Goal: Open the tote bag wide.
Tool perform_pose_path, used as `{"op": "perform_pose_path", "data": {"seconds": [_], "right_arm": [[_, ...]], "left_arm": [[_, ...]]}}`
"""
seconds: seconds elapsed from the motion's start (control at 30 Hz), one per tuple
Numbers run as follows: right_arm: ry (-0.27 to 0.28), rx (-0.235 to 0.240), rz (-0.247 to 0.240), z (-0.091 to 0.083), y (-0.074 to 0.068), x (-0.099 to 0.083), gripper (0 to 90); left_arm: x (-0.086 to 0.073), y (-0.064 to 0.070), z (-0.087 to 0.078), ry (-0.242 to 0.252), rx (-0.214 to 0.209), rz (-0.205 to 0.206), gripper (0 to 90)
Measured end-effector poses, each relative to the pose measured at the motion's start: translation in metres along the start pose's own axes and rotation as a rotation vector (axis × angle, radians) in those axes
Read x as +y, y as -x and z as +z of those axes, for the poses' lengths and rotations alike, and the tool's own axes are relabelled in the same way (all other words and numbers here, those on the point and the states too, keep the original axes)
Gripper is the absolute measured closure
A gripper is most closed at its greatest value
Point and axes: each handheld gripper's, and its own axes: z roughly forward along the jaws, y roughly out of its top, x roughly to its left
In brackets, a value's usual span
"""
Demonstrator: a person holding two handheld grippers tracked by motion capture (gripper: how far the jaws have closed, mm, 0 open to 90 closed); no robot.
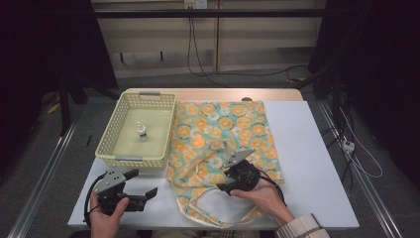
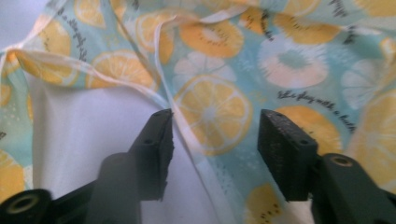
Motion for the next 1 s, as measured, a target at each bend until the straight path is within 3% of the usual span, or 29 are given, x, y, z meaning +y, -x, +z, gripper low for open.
{"op": "perform_pose_path", "data": {"seconds": [0.2,0.3,0.53,0.67,0.87,1.0], "right_arm": [[-0.049,0.023,-0.02,0.006,0.001,-0.002,53.5],[-0.063,0.012,-0.024,0.007,0.002,-0.002,58.2],[-0.05,0.045,0.023,0.005,0.01,-0.002,72.0],[-0.039,0.046,0.017,0.005,0.01,-0.002,80.6],[0.014,0.019,0.027,-0.002,0.01,0.0,80.6],[0.017,-0.005,0.011,-0.001,0.01,0.002,80.5]], "left_arm": [[0.0,0.0,0.0,0.002,-0.004,0.0,7.2],[0.0,0.0,0.0,0.0,-0.004,0.0,7.2],[0.0,0.0,0.0,-0.002,-0.009,0.0,7.2],[0.0,0.0,0.0,0.0,-0.009,0.001,7.2],[0.0,0.0,0.0,-0.003,-0.01,0.002,7.2],[0.0,0.0,0.0,-0.004,-0.012,0.0,7.2]]}}
